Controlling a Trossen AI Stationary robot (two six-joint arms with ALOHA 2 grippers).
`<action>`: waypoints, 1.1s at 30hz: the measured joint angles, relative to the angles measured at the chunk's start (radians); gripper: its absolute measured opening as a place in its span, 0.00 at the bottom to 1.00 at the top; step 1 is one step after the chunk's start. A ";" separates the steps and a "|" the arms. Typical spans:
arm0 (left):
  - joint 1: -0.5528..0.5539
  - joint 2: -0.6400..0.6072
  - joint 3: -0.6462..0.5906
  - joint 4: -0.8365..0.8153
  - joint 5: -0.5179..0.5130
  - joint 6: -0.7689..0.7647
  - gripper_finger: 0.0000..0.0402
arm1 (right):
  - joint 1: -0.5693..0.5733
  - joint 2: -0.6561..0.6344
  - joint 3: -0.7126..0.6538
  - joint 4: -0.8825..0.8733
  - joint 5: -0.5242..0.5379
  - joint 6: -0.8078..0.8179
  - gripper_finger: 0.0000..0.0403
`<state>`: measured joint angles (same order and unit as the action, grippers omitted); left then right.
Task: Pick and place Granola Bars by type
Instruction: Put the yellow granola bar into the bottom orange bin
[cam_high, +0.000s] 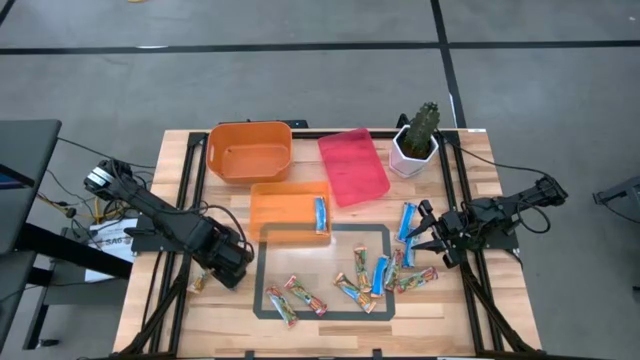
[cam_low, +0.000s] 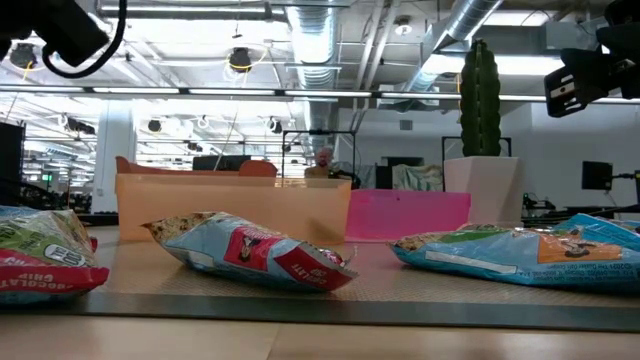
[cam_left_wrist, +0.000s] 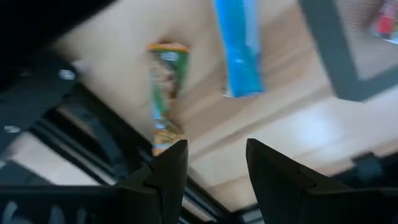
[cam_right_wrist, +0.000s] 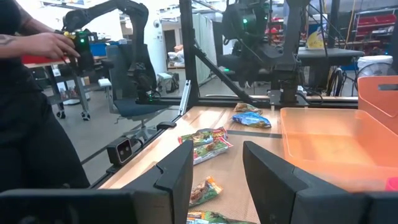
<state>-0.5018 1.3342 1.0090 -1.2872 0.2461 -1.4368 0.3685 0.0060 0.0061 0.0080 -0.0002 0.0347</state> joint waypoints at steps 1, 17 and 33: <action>0.000 0.000 -0.006 -0.020 -0.004 0.000 0.39 | 0.000 0.000 0.000 0.000 0.000 0.000 0.33; 0.000 0.000 -0.274 0.193 0.097 0.046 0.39 | 0.000 0.000 0.000 0.000 0.000 0.000 0.33; 0.000 0.000 -0.445 0.358 0.160 0.042 0.41 | 0.000 0.000 0.000 0.000 0.000 0.000 0.33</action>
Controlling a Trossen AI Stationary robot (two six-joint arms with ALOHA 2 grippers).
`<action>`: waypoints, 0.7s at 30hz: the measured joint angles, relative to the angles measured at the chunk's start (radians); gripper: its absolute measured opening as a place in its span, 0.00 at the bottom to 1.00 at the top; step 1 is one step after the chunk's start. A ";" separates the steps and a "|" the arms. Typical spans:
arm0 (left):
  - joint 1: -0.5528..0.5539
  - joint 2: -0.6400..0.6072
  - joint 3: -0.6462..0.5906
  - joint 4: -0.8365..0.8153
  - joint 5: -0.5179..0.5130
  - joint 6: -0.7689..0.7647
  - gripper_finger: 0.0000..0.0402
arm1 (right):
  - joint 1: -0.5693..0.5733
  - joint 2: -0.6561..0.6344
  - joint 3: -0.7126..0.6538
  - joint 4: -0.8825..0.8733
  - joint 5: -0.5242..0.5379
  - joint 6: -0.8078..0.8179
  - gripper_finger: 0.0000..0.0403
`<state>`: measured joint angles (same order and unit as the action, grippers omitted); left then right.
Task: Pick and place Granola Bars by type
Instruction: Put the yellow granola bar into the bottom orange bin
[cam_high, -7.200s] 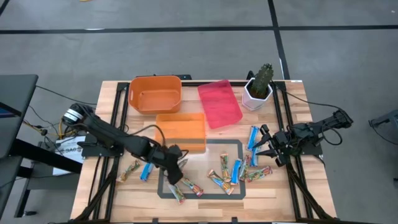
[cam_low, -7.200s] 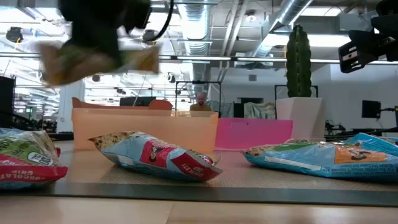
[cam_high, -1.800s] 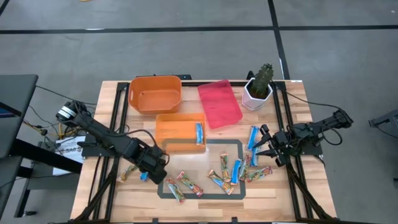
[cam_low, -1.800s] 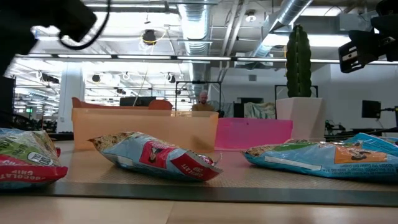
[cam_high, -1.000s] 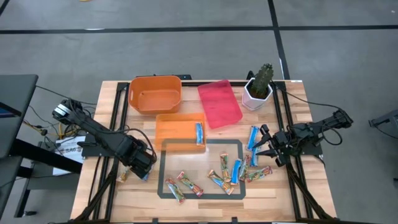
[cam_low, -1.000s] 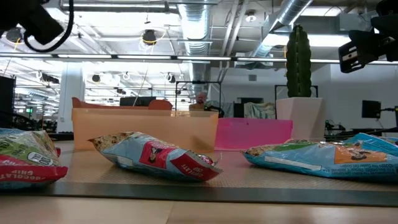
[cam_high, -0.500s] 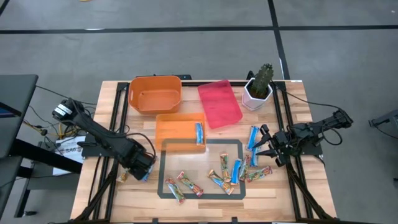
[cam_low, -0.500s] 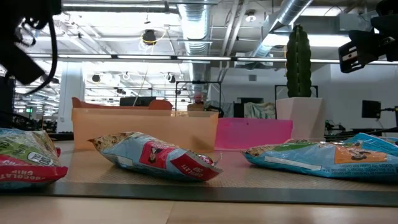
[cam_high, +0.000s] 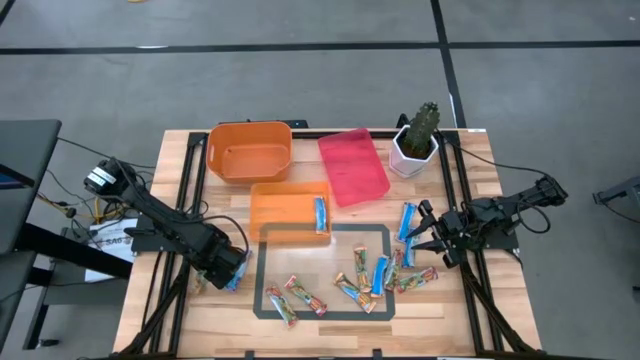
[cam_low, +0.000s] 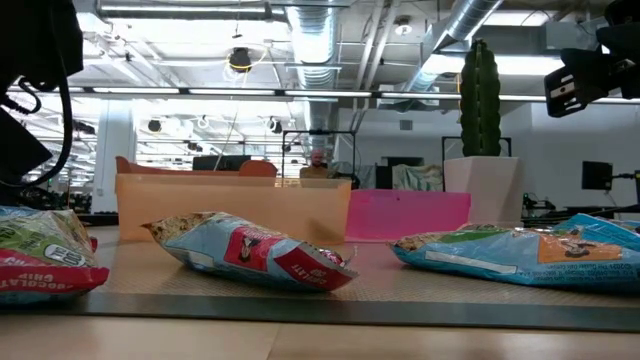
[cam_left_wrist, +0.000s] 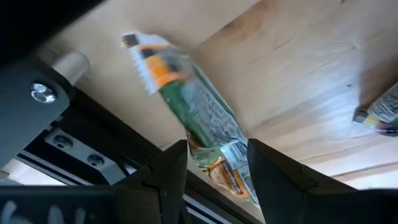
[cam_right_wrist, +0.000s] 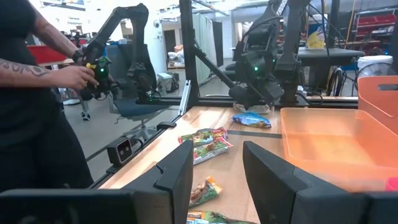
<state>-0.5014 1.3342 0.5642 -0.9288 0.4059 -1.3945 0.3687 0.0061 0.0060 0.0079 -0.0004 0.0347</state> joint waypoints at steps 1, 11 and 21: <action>0.000 0.000 -0.006 0.014 0.000 0.000 0.41 | 0.000 0.000 0.000 0.000 0.000 0.000 0.33; 0.022 -0.001 -0.059 0.131 -0.030 -0.004 0.42 | 0.000 0.000 0.000 0.000 0.000 0.000 0.33; 0.036 -0.001 -0.060 0.155 -0.037 0.001 0.24 | 0.000 0.000 0.000 0.000 0.000 0.000 0.33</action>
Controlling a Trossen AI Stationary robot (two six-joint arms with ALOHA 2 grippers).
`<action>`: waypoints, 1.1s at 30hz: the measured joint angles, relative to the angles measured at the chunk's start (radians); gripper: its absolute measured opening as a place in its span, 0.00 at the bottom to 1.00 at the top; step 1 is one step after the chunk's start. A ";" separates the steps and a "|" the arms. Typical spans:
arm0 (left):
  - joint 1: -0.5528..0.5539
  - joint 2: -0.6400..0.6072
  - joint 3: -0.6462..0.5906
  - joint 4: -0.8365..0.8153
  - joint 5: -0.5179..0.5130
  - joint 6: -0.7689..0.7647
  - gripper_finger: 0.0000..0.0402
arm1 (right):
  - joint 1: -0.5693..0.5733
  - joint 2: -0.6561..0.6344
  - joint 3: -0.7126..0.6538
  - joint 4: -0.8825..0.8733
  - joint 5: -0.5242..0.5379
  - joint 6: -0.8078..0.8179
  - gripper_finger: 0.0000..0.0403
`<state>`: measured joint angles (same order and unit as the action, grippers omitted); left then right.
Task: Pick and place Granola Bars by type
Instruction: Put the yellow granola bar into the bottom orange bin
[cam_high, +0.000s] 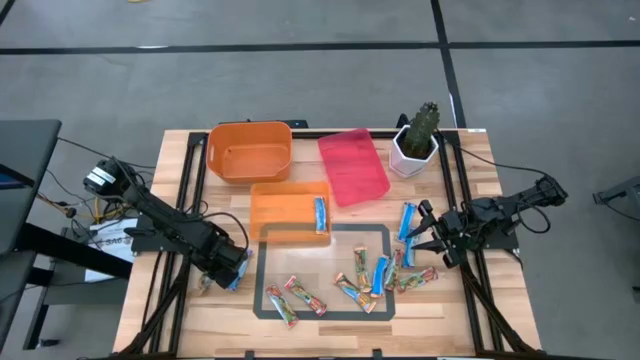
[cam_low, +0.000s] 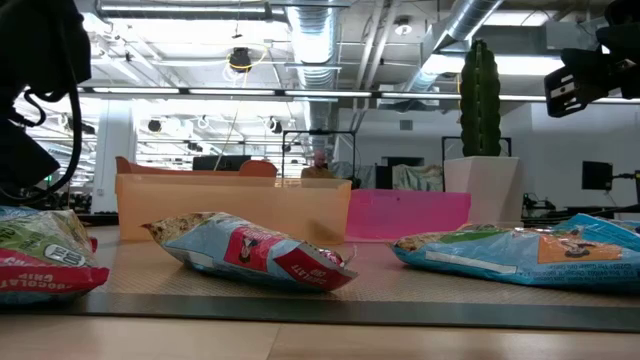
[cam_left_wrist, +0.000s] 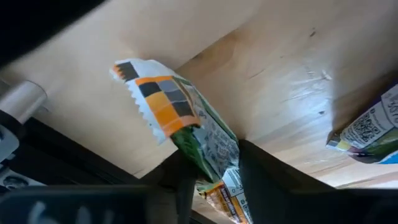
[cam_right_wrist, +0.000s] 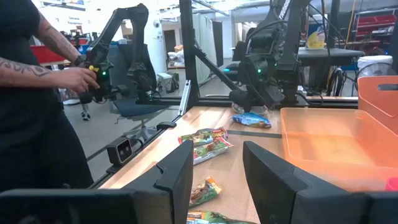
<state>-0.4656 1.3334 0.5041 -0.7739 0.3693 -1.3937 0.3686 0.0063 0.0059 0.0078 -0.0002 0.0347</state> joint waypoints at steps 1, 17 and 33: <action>0.000 0.000 0.000 0.007 -0.001 0.000 0.21 | 0.000 0.000 0.000 0.000 0.000 0.000 0.33; 0.001 -0.097 0.120 0.096 -0.232 0.013 0.15 | 0.000 0.000 0.000 0.000 0.000 0.000 0.33; 0.010 -0.264 0.378 0.093 -0.779 -0.008 0.15 | 0.000 0.000 0.000 0.000 0.000 0.000 0.33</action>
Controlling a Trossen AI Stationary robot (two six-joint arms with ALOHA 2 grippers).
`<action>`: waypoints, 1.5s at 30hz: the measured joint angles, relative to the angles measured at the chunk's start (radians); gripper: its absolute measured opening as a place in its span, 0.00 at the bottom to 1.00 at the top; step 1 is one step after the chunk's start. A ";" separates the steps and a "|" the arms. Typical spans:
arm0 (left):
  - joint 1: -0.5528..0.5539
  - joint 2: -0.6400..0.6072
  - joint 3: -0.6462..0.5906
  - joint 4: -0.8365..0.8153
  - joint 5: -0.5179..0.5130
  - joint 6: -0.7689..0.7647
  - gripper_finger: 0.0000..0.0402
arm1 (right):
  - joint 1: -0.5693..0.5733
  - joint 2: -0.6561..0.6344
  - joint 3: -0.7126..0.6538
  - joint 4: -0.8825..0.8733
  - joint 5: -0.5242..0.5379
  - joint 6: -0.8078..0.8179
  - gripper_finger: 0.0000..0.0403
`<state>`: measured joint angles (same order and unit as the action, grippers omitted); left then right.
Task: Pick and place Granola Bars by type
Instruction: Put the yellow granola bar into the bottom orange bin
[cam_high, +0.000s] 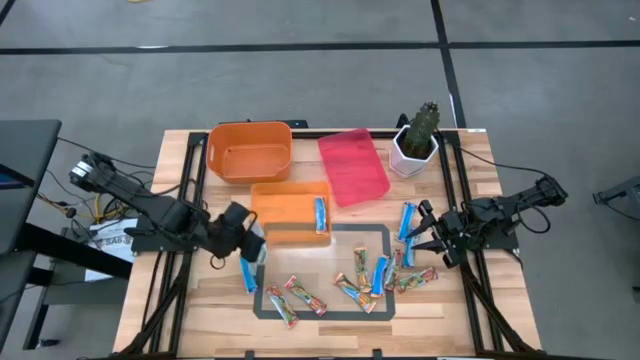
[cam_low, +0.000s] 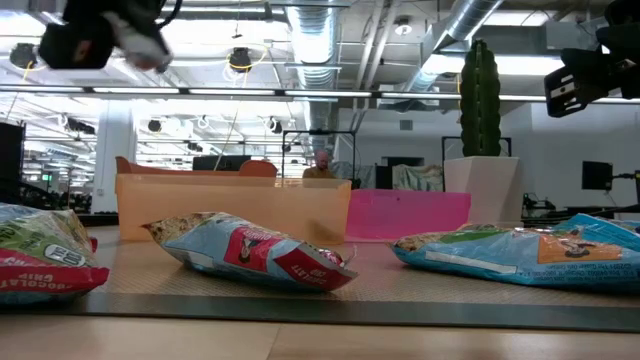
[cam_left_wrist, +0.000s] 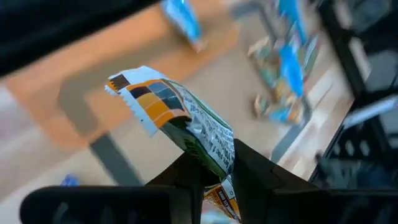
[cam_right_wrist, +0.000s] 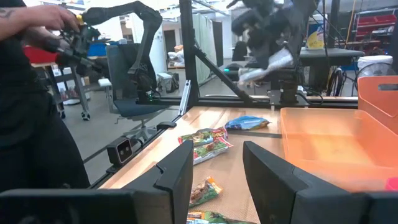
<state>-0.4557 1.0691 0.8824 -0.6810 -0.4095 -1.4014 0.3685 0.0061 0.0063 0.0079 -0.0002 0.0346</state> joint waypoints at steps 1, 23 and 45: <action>0.005 0.000 0.013 0.000 -0.024 0.005 0.15 | 0.000 0.000 0.000 0.000 0.000 0.000 0.33; 0.251 0.055 0.038 0.131 -0.050 0.266 0.15 | 0.000 0.000 0.000 0.000 0.000 0.000 0.33; 0.531 0.479 0.038 0.529 0.303 0.586 0.15 | 0.000 0.000 0.000 0.000 0.000 0.000 0.33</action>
<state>0.0749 1.5479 0.9207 -0.1525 -0.1061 -0.8154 0.3684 0.0059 0.0059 0.0082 -0.0002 0.0348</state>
